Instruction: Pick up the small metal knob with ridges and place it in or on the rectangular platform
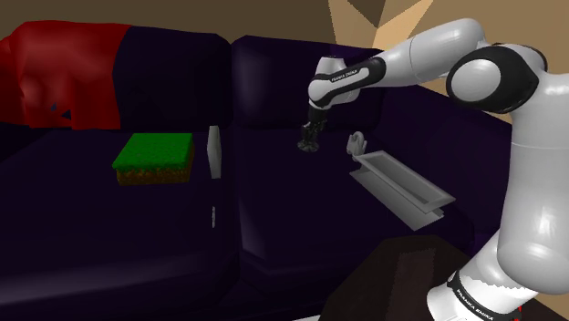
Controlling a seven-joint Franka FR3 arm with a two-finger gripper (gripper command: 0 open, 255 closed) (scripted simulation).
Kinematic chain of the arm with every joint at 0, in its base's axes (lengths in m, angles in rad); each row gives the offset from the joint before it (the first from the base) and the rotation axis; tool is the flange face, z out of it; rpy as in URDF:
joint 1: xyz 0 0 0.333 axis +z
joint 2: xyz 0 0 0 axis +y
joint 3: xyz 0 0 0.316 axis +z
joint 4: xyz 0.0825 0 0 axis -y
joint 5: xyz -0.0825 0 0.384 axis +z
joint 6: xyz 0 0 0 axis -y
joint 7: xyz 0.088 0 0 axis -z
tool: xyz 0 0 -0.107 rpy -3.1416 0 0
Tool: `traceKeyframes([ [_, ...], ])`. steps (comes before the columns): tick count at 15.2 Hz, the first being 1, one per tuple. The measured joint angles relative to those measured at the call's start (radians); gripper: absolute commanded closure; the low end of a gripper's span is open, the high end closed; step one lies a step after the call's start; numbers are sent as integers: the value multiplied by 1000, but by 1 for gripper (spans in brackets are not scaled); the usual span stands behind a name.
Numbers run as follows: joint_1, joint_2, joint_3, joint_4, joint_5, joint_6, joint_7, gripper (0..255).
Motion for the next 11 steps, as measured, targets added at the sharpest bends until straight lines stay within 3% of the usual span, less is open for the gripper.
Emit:
traceKeyframes([
  [5,1,-23,-1,32,-3,-54,2,255],
  [11,-41,-178,-22,-192,2,13,-68,255],
])
